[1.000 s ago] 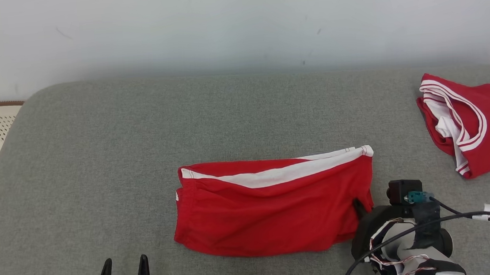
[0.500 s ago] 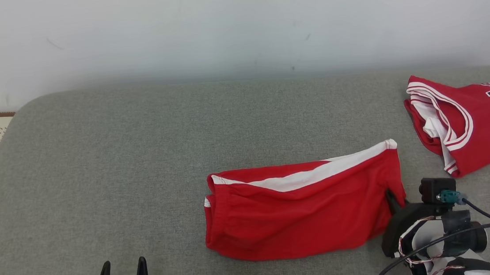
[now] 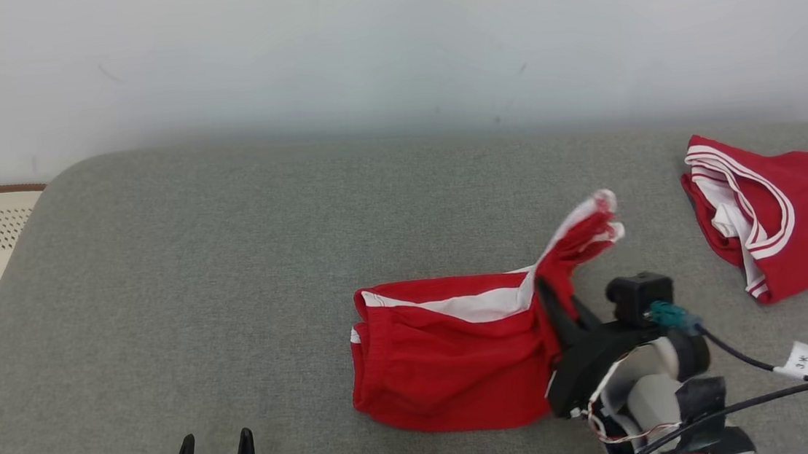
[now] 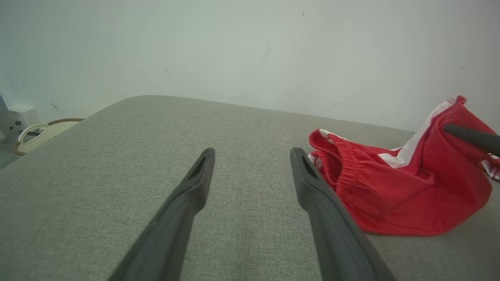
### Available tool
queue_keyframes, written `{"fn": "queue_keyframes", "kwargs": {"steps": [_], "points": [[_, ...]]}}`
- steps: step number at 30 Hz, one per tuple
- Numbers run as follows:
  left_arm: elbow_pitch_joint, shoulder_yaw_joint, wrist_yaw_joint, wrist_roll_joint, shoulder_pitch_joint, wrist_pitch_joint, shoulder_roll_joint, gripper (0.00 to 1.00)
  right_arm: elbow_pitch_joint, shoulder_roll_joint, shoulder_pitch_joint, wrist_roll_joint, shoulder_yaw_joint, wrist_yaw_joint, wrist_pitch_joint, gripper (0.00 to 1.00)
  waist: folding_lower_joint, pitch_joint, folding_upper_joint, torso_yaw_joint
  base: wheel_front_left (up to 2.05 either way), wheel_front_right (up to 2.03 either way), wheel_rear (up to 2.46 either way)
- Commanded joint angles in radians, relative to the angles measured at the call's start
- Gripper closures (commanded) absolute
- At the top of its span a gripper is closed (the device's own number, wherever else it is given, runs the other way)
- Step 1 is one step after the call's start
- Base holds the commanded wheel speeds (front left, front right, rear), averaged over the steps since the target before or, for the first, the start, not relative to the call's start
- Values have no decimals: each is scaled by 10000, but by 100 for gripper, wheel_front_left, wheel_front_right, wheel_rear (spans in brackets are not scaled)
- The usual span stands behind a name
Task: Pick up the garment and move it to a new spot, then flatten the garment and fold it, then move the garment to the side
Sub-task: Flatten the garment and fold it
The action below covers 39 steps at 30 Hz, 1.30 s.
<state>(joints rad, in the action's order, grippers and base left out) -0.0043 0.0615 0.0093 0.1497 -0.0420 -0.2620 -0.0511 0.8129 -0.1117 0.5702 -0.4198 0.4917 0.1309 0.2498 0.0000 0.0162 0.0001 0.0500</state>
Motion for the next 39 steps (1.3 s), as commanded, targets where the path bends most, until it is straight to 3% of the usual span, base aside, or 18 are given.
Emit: {"fn": "queue_keyframes", "kwargs": {"steps": [1,13,23,39], "points": [[62,-16,-49,94,-118,-39,4,0,-523,68,-265,-167,396,0,-149,100,0,-47,-1,119,0,0,0],[160,175,-133,133,143,-39,4,0,-1947,426,-666,-869,1365,0,-896,100,0,81,-1,547,0,0,0],[355,619,-127,208,533,-39,5,0,-1657,613,-545,-1263,1842,0,-898,100,0,411,-1,1020,0,0,0],[734,1029,-212,226,973,-39,4,0,-1211,622,-301,-3402,3307,0,-564,100,0,532,-1,1509,0,0,0]]}}
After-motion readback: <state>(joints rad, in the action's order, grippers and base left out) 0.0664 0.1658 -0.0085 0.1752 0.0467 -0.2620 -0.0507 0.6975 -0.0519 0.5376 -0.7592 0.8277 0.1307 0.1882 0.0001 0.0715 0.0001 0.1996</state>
